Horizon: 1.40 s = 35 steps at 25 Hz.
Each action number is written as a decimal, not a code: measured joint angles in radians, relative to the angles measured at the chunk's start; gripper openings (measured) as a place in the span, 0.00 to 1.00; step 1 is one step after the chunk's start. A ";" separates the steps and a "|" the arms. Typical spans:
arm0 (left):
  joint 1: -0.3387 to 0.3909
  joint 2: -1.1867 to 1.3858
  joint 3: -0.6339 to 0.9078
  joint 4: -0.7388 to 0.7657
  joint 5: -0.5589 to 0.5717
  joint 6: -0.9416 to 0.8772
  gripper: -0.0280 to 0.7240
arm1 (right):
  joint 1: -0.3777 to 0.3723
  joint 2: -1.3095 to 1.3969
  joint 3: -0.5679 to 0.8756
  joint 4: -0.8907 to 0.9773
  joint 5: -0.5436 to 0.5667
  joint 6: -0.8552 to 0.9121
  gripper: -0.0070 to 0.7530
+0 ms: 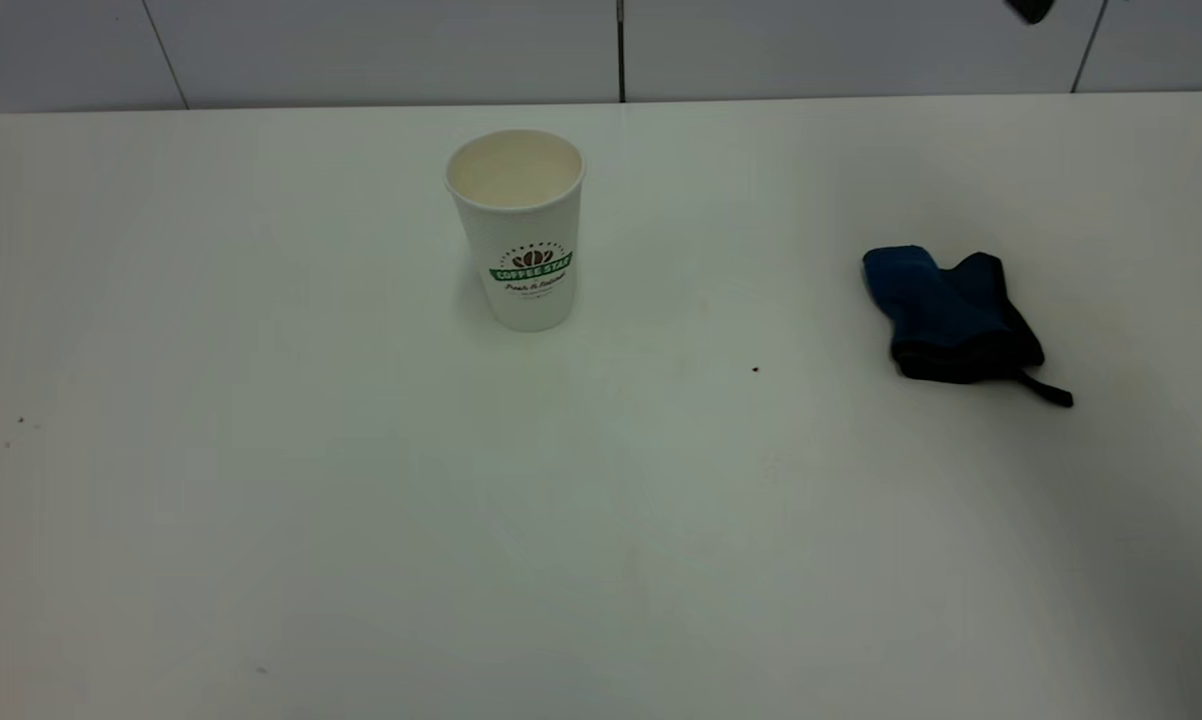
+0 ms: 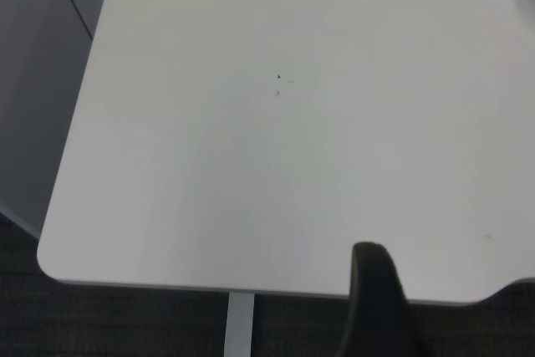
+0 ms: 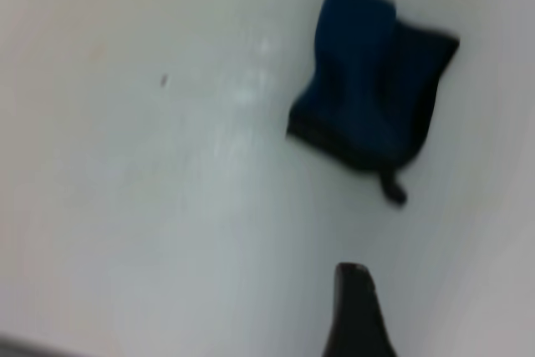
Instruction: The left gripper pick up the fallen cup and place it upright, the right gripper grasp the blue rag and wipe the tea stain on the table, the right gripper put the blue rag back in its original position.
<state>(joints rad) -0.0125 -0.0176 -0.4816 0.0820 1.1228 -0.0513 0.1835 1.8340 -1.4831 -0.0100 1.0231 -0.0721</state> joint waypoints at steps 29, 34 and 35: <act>0.000 0.000 0.000 0.000 0.000 0.000 0.69 | -0.095 -1.375 1.014 -0.013 0.062 0.152 0.72; 0.000 0.000 0.000 0.000 0.000 0.000 0.69 | -0.171 -1.501 1.015 -0.016 0.067 0.152 0.72; 0.000 0.000 0.000 0.000 0.000 0.000 0.69 | -0.178 -1.539 1.015 -0.016 0.069 0.152 0.72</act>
<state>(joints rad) -0.0125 -0.0176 -0.4816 0.0820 1.1228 -0.0513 0.0054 0.2952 -0.4681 -0.0261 1.0917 0.0803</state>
